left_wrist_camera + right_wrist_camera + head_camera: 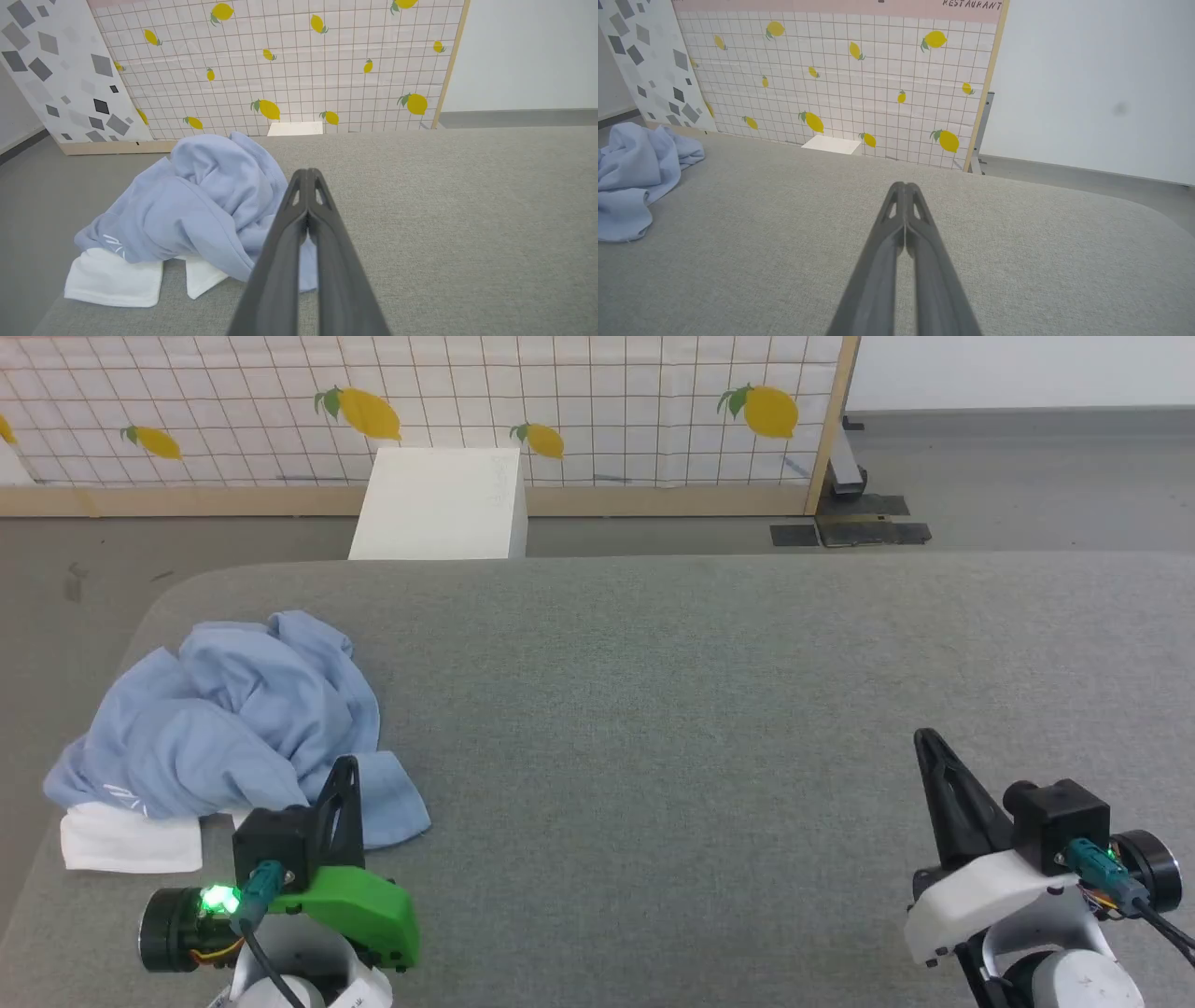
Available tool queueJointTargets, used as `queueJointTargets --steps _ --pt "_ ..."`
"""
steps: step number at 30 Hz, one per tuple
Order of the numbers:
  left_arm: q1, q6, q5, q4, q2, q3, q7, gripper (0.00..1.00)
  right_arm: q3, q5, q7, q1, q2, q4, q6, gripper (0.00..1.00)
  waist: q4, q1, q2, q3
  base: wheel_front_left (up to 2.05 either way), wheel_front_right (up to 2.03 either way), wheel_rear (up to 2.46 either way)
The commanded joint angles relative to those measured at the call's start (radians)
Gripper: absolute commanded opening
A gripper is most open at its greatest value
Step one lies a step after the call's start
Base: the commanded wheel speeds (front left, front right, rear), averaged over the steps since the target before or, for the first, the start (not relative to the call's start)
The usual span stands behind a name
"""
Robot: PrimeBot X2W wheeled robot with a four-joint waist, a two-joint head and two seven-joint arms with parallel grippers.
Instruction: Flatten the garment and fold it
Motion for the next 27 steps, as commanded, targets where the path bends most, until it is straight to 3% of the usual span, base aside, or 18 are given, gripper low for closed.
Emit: queueJointTargets --steps 1,22,23,24,25,27 --pt "0.011 0.006 0.013 -0.002 -0.004 0.002 0.001 0.0 0.002 -0.006 0.0 0.014 0.002 -0.005 -0.002 0.0 0.0 0.0 0.0043 0.0 0.0 0.0 0.0" --pt "0.011 0.006 0.013 -0.002 -0.004 0.002 0.001 0.0 0.002 -0.006 0.0 0.014 0.002 -0.005 -0.002 0.0 0.0 0.0 0.0043 0.0 0.0 0.0 0.0" --pt "0.0 0.0 -0.001 0.0 0.0 -0.001 0.0 1.0 0.0 0.001 0.0 0.0 0.0 0.0 0.0 1.0 0.0 0.0 0.0 0.0 0.0 0.0 0.0" --pt "0.0 0.0 -0.002 0.0 0.0 -0.001 0.0 0.0 0.0 0.001 0.0 0.0 0.0 0.001 0.0 0.0 0.0 0.0 0.0 0.0 0.0 0.0 0.0" --pt "0.0 0.0 -0.003 0.0 0.0 -0.002 0.0 1.0 -0.001 0.001 0.0 0.0 0.0 0.001 0.0 1.0 0.0 0.0 0.0 0.0 0.0 0.0 0.0" --pt "0.001 -0.001 -0.007 0.002 0.0 -0.002 -0.003 1.0 -0.001 0.005 -0.003 0.002 0.0 0.002 0.0 1.0 0.0 0.0 0.0001 0.0 0.0 0.0 0.0"
